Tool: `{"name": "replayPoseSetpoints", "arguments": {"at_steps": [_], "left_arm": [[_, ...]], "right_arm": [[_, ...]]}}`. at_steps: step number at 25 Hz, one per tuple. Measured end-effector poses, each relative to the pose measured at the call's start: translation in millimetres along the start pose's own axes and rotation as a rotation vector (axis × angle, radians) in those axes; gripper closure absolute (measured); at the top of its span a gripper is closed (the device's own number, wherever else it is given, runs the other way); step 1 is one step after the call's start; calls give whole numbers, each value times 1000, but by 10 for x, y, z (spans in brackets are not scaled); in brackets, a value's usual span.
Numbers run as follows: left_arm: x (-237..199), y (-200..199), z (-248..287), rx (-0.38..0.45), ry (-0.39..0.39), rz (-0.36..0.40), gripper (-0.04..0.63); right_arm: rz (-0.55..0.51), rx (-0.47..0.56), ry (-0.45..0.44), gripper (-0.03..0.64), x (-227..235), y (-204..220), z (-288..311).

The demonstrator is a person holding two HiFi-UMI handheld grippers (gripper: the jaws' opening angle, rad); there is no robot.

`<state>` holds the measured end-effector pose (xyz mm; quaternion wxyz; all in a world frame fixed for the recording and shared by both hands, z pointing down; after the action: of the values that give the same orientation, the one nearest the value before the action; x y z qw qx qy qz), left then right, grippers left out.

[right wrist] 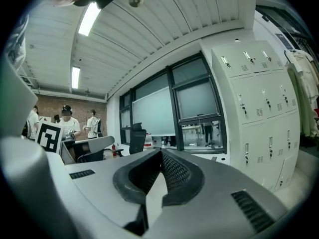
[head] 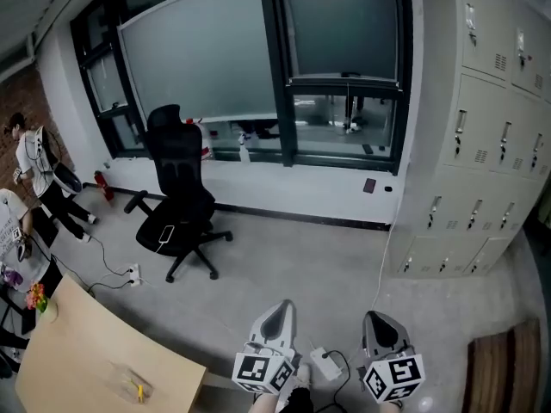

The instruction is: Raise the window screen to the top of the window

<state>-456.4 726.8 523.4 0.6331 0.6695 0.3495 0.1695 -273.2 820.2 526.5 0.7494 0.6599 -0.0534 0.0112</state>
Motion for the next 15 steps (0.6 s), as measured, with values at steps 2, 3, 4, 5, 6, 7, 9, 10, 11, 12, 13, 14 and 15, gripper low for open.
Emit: {"name": "replayPoseSetpoints", "arguments": {"at_steps": [2, 3, 4, 5, 6, 7, 9, 10, 11, 12, 13, 14, 15], "left_arm": [[-331, -13, 408, -8, 1, 10, 592], [-484, -47, 626, -10, 6, 14, 592], [-623, -97, 850, -11, 15, 18, 592], [-741, -157, 1071, -10, 27, 25, 592], [-838, -217, 1279, -7, 40, 33, 592], [-915, -267, 1479, -4, 52, 42, 592], [-1030, -336, 1862, -1, 71, 54, 592], [-1068, -361, 2037, 0, 78, 55, 592], [-1095, -377, 2195, 0, 86, 57, 592], [-1114, -377, 2343, -1, 94, 60, 592], [-1133, -361, 2488, -3, 100, 63, 592], [-1154, -331, 2639, -7, 104, 67, 594], [-1184, -291, 2796, -12, 108, 70, 592]], "right_arm": [[10, -6, 15, 612, 137, -115, 517], [5, -7, 23, 612, 199, -198, 768], [-4, -4, 32, 612, 257, -295, 1005], [-12, 3, 41, 612, 312, -396, 1220], [-17, 12, 51, 612, 367, -490, 1409], [-19, 21, 60, 612, 429, -568, 1577], [-19, 32, 75, 612, 569, -696, 1882], [-17, 34, 79, 612, 637, -751, 2017], [-15, 32, 82, 612, 702, -794, 2141], [-16, 27, 82, 612, 771, -821, 2260], [-16, 20, 82, 612, 851, -831, 2384], [-15, 15, 82, 612, 941, -829, 2518], [-10, 12, 83, 612, 1039, -820, 2663]]}}
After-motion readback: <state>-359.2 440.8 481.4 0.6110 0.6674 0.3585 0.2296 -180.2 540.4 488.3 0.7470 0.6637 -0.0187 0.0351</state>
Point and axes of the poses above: the fingertips, and each gripper's own axes: z forward along the fingers, x to its right, y out of its underside, the point moved 4 cm from there along -z, backward along the fingers, and after that the axes turned 2 degrees about -x, right-handed, at the moved point
